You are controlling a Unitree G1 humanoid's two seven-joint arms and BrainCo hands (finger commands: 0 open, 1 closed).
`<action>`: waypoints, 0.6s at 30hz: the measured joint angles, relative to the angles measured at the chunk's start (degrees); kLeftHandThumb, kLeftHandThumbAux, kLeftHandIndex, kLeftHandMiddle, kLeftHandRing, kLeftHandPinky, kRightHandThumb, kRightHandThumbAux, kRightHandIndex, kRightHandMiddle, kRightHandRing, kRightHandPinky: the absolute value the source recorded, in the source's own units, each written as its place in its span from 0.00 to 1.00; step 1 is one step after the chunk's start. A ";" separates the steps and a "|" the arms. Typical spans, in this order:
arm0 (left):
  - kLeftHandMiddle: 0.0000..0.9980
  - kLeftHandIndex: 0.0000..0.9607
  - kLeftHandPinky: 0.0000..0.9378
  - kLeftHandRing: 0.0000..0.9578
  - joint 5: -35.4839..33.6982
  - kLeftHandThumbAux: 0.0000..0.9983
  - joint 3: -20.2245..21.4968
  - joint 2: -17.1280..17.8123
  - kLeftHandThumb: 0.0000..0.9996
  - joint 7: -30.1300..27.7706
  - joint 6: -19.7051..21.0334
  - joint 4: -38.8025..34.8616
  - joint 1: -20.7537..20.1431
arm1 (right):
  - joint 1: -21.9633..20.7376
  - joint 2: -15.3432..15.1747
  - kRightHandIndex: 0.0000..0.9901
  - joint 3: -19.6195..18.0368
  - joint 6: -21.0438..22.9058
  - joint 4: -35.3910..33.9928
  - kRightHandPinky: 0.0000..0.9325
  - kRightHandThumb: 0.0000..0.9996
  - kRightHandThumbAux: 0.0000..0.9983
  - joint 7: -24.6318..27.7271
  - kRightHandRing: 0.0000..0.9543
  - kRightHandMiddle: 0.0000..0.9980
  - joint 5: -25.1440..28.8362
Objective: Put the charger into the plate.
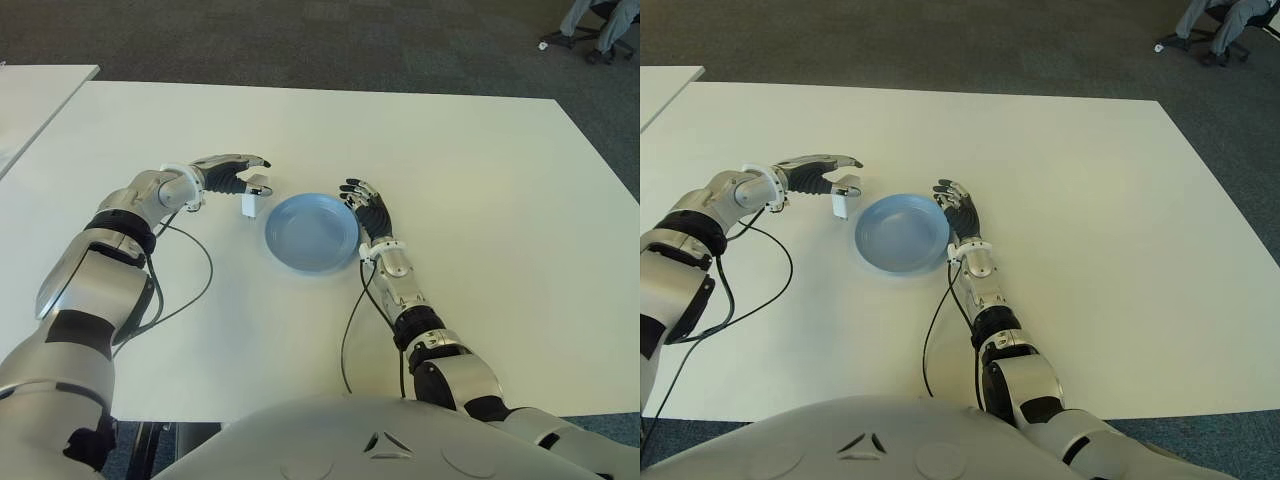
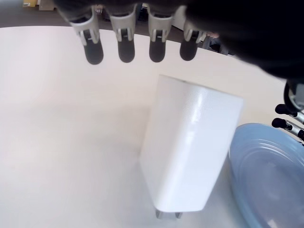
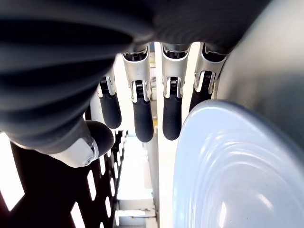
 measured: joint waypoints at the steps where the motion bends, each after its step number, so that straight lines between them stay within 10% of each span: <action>1: 0.00 0.00 0.00 0.00 0.00 0.23 0.00 0.00 0.49 0.00 -0.04 0.00 0.05 | 0.01 -0.01 0.23 0.01 0.11 -0.06 0.26 0.00 0.60 0.00 0.28 0.31 -0.01; 18: 0.00 0.00 0.00 0.00 -0.05 0.25 0.00 -0.06 0.50 0.00 -0.47 0.08 1.58 | 0.40 -0.24 0.23 0.06 0.30 -0.65 0.25 0.00 0.59 0.00 0.28 0.30 -0.07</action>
